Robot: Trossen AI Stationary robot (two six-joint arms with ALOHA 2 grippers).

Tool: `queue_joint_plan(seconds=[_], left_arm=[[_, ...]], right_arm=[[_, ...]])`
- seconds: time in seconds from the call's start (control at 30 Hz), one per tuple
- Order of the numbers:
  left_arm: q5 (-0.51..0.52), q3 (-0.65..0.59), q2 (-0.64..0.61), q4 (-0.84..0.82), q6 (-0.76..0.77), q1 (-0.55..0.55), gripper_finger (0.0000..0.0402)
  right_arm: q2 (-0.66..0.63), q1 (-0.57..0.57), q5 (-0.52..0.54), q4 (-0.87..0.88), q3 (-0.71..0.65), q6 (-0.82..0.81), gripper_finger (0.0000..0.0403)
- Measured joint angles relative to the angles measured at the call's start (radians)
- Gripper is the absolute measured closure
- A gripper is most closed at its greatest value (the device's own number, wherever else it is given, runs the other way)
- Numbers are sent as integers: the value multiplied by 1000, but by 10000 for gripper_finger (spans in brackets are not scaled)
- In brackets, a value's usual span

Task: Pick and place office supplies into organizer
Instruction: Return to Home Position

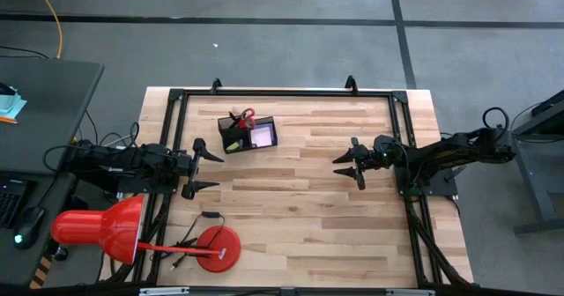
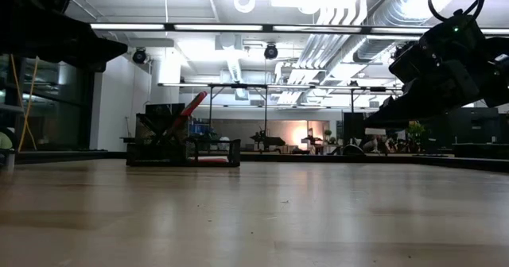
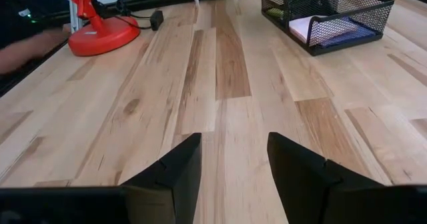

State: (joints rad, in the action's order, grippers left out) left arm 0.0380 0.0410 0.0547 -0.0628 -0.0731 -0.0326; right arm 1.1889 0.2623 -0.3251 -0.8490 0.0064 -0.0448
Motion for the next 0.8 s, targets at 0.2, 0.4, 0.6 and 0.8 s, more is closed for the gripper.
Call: queue_joint_plan(seconds=[0.2,0.4,0.6,0.8], left_arm=[[0,0,0,0,0,0,66],[0,0,0,0,0,0,66],[0,0,0,0,0,0,66],[0,0,0,0,0,0,66]], right_arm=[[0,0,0,0,0,0,235],[0,0,0,0,0,0,235],[0,0,0,0,0,0,235],[0,0,0,0,0,0,237]])
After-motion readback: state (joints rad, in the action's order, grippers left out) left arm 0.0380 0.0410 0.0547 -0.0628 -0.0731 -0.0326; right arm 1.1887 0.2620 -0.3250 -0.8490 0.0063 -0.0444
